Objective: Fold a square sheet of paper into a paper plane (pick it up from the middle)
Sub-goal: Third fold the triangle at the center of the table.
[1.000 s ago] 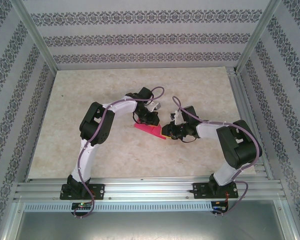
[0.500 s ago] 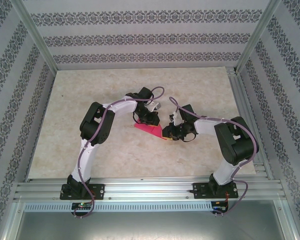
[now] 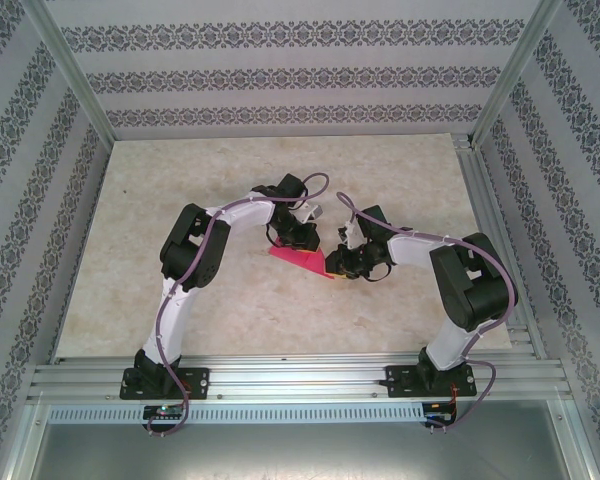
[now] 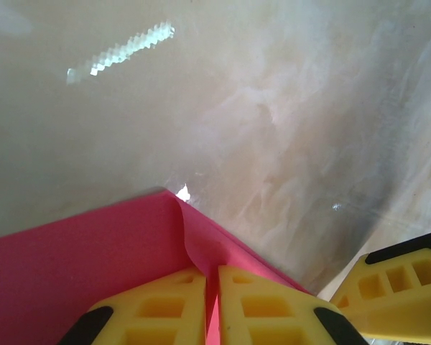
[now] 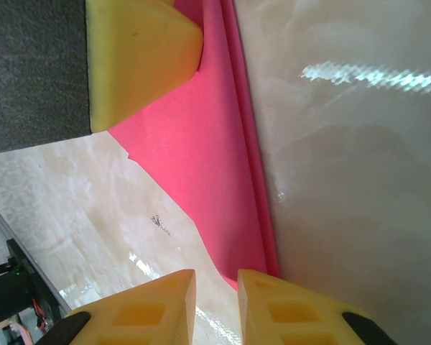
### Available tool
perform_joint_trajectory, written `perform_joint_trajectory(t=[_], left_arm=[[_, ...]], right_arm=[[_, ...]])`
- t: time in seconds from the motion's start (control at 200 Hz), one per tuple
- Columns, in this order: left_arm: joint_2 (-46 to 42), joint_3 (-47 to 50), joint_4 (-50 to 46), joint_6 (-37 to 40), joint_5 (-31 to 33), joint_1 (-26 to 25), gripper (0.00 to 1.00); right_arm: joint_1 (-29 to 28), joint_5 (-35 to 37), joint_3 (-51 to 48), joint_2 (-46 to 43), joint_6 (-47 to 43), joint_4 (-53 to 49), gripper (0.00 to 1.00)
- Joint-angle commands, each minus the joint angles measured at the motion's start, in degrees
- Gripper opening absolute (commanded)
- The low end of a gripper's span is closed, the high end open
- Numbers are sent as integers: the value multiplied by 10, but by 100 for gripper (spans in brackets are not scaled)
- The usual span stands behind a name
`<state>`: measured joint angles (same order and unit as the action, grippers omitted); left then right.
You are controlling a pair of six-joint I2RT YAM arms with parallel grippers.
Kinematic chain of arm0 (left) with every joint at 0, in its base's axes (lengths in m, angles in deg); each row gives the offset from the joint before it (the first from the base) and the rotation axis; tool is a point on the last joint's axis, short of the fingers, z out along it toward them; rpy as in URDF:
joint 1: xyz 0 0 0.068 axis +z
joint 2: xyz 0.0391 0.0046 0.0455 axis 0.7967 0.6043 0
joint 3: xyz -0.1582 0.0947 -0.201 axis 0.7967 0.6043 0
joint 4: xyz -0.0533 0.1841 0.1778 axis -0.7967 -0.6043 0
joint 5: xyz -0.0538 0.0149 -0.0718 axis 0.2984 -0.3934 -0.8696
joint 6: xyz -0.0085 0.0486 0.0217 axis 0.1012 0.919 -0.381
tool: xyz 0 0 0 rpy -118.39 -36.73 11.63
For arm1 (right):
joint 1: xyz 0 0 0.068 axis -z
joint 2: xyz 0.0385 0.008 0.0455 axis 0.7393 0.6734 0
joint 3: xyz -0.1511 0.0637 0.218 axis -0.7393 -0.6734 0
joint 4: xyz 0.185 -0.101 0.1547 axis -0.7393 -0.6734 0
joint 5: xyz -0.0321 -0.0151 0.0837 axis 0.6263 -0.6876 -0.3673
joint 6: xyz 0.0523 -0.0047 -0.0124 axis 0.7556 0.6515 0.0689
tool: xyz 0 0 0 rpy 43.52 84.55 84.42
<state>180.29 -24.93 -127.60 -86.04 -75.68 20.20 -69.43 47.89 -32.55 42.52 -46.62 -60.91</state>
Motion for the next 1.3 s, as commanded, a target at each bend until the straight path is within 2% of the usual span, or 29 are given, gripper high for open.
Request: perform_joint_trajectory(t=[0.0,0.46,1.294], left_arm=[[16,-13,-19,16,7,7,14],[14,-22,-52,35,11,11,14],[-3,-4,-39,23,10,23,14]], right_arm=[[-5,-11,11,-22,3,9,23],[0,-13,9,6,7,21,23],[-1,-10,7,43,-1,23,23]])
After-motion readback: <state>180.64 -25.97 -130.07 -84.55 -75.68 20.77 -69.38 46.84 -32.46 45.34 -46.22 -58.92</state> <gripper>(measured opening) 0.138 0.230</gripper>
